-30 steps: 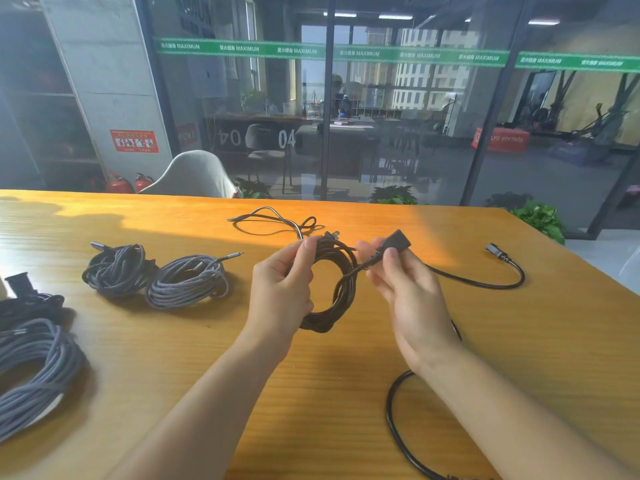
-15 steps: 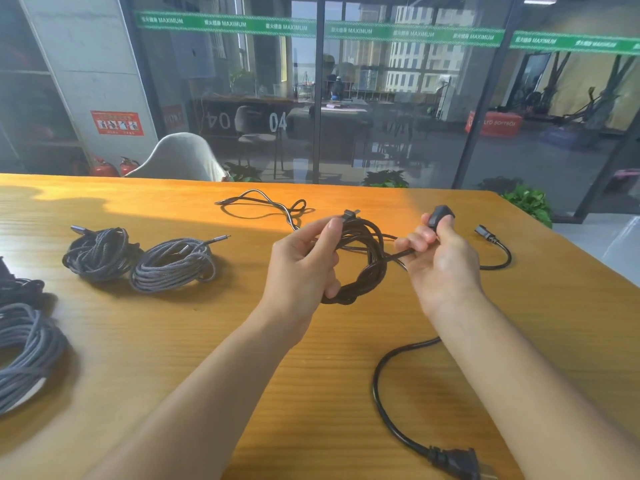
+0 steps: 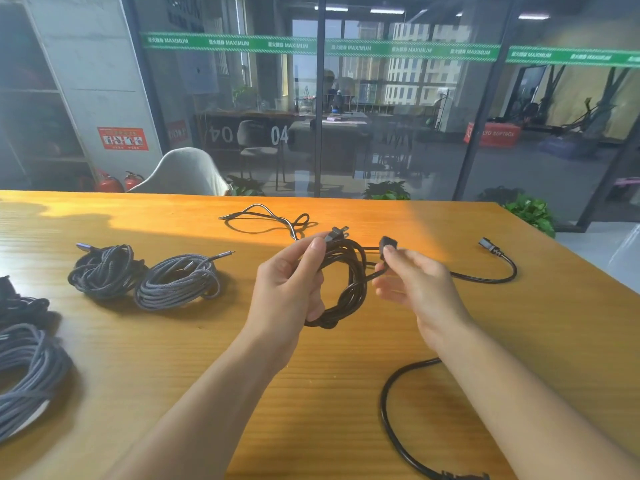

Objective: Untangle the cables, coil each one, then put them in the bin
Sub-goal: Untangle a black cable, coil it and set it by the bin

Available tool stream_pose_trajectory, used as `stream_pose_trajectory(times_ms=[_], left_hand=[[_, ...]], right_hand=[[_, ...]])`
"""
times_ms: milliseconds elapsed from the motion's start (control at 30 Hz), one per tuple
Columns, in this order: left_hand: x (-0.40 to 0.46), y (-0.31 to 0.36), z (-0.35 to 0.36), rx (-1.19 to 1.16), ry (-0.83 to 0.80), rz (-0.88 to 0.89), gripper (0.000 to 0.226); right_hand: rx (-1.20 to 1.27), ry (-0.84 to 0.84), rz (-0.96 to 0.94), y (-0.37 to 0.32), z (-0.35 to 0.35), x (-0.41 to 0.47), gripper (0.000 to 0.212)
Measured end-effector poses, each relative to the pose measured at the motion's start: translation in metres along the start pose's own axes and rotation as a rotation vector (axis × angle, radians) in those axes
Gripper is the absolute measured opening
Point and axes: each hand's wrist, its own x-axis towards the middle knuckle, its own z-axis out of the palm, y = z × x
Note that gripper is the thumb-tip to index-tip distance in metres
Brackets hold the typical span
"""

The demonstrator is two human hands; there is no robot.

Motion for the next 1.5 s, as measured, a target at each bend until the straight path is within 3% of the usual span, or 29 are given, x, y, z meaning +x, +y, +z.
stream_pose_trajectory(times_ms=[67,200,233,300,367,400,467,500,567,633,833,967,1167,1267,1400,1500], left_hand=[[0.000,-0.001,0.001,0.013,-0.013,-0.002,0.027],[-0.002,-0.002,0.002,0.036,-0.022,0.000,0.027],[-0.002,-0.001,0.002,0.034,-0.020,0.003,0.026],[-0.002,-0.001,0.003,0.038,-0.015,0.012,0.027],[-0.003,0.000,0.003,0.050,-0.013,0.018,0.027],[-0.003,0.000,0.003,0.058,-0.011,0.019,0.027],[-0.004,0.001,0.002,0.085,-0.004,0.027,0.028],[-0.004,0.000,0.002,0.105,0.000,0.034,0.028],[-0.005,0.000,0.003,0.155,0.000,0.051,0.028],[-0.006,-0.001,0.005,0.218,-0.005,0.085,0.027],[-0.004,0.001,0.001,0.653,0.151,0.331,0.031],[0.001,0.000,-0.003,0.821,0.195,0.393,0.041],[0.004,-0.008,-0.004,0.798,0.118,0.304,0.028],[0.004,-0.010,-0.002,0.755,0.058,0.278,0.035],[0.004,-0.009,0.000,0.725,0.039,0.287,0.044],[0.004,-0.011,0.000,0.708,0.049,0.286,0.044]], right_hand=[[-0.079,0.079,-0.021,0.001,-0.002,-0.001,0.034],[-0.388,0.099,-0.293,0.005,-0.002,-0.003,0.016],[-0.457,0.074,-0.351,0.007,-0.001,-0.003,0.020],[-0.507,-0.070,-0.381,0.009,-0.001,-0.002,0.039],[-0.426,-0.295,-0.290,0.008,0.003,-0.005,0.053],[-0.403,-0.380,-0.253,0.008,0.006,-0.008,0.052],[-0.454,-0.450,-0.275,0.010,0.009,-0.010,0.026],[-0.499,-0.445,-0.302,0.012,0.010,-0.010,0.016],[-0.524,-0.439,-0.301,0.016,0.009,-0.010,0.025],[-0.445,-0.441,-0.248,0.017,0.010,-0.009,0.033],[-0.246,-0.470,-0.165,0.011,0.014,-0.012,0.031],[-0.182,-0.471,-0.141,0.007,0.015,-0.016,0.030],[-0.113,-0.514,-0.114,0.005,0.008,-0.014,0.024],[-0.068,-0.515,-0.138,0.005,0.007,-0.015,0.029],[-0.135,-0.337,-0.293,0.005,0.014,-0.020,0.020],[-0.328,-0.176,-0.529,0.006,0.016,-0.024,0.033]])
